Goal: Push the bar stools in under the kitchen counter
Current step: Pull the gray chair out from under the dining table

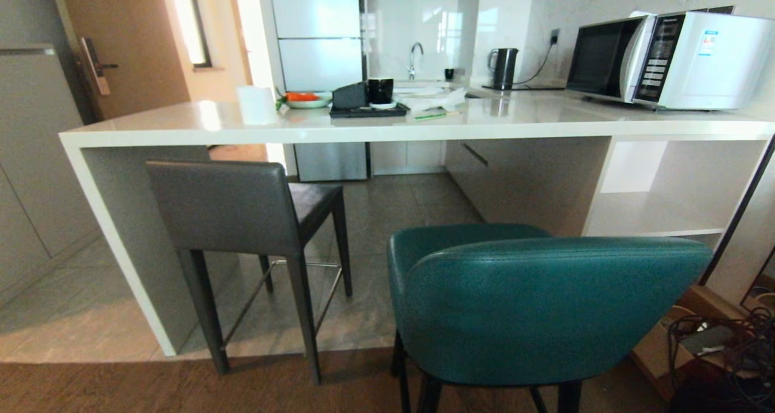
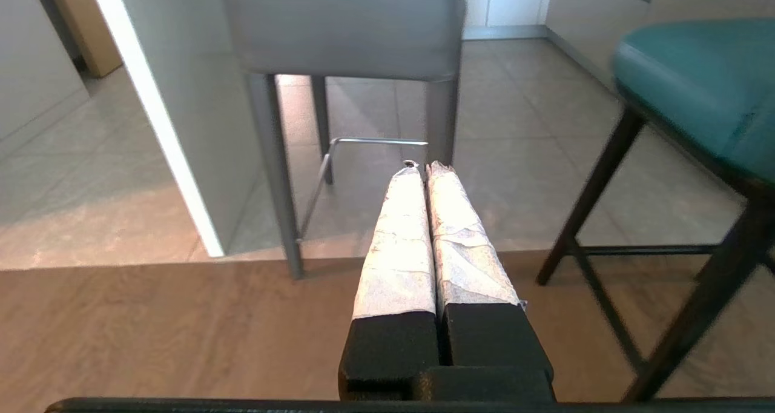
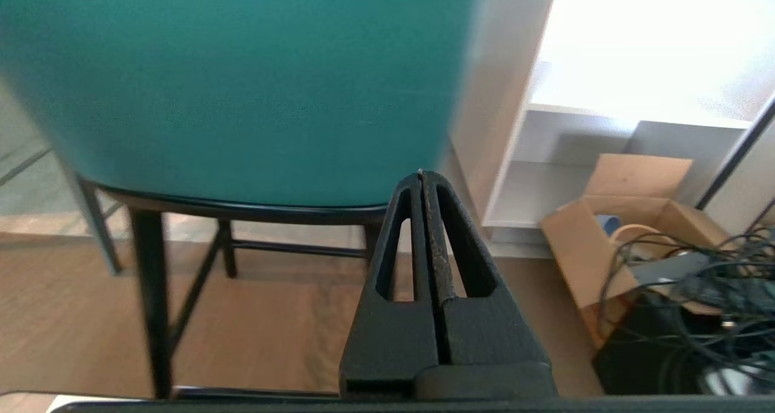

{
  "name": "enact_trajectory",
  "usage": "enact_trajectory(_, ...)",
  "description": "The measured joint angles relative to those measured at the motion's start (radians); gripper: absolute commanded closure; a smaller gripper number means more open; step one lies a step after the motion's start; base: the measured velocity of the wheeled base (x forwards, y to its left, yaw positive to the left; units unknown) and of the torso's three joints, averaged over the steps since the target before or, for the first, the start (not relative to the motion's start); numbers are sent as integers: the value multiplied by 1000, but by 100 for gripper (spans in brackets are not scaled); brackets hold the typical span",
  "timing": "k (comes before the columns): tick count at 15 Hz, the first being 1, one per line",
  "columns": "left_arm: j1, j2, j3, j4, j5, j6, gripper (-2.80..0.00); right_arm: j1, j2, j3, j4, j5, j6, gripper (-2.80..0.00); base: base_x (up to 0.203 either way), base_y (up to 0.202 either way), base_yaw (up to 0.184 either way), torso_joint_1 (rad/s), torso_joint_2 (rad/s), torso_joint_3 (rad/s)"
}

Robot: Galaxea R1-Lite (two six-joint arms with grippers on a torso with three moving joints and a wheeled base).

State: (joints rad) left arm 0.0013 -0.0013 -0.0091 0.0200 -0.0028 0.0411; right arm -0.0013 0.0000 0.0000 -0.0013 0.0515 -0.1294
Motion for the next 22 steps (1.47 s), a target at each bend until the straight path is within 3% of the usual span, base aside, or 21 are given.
enact_trajectory(22,0,0,0,0,0,-1,0,0,0,0,0,0,3,0,0,196,-1,2,2,2)
